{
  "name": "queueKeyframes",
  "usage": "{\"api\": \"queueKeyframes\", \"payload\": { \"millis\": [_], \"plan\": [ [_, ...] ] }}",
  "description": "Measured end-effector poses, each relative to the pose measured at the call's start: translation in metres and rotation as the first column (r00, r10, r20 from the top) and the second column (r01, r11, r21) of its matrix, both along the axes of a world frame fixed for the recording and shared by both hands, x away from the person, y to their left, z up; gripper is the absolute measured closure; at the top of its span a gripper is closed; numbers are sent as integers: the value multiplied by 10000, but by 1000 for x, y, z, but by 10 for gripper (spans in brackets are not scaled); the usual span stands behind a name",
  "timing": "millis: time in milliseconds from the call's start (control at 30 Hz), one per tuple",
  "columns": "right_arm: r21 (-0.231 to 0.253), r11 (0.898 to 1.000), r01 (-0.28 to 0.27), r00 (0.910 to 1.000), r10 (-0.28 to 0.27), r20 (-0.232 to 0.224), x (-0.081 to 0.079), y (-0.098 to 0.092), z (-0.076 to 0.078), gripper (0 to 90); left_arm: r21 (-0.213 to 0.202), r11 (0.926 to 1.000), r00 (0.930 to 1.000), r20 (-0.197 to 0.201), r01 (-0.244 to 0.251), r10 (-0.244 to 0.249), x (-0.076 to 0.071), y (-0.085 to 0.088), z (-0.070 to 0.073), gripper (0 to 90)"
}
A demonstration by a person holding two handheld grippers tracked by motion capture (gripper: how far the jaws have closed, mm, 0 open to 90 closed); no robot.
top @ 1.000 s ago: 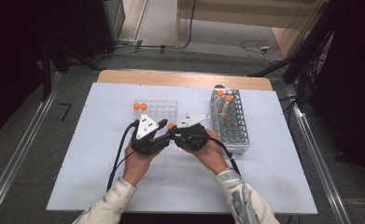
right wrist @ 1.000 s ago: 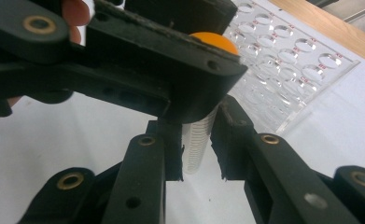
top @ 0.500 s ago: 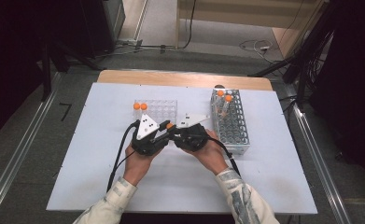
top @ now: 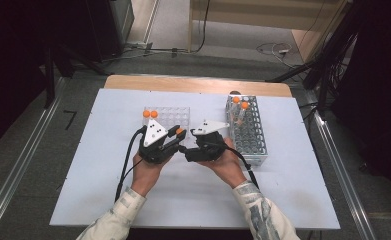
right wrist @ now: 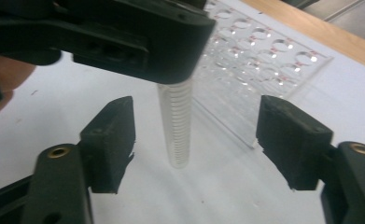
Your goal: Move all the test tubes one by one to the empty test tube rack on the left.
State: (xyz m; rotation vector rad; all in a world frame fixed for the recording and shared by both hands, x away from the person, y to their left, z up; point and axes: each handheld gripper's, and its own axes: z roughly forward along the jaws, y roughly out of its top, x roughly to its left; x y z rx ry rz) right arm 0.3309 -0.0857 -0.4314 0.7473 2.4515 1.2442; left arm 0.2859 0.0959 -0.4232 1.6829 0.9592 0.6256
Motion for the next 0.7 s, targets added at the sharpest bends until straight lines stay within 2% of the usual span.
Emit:
{"api": "queueKeyframes", "payload": {
  "millis": [100,267,300,400,700],
  "plan": [
    [124,9998,141,9998,-139,-162,1,-2,0,236,-10,10000,10000,36,-71,71,1,1,2,701],
    [155,9995,293,9995,-294,86,0,-5,-1,208,41,9998,9996,156,-217,216,4,4,6,701],
    [186,9994,303,9995,-303,-14,0,-6,-2,201,54,9997,9996,166,-234,233,4,4,7,702],
    [220,9991,360,9993,-358,-117,0,-8,-2,199,57,9993,9992,201,-358,356,7,6,11,702],
    [229,9989,407,9992,-406,-30,0,-11,-2,199,-48,9982,9982,140,-591,591,20,14,20,701]
  ]
}}
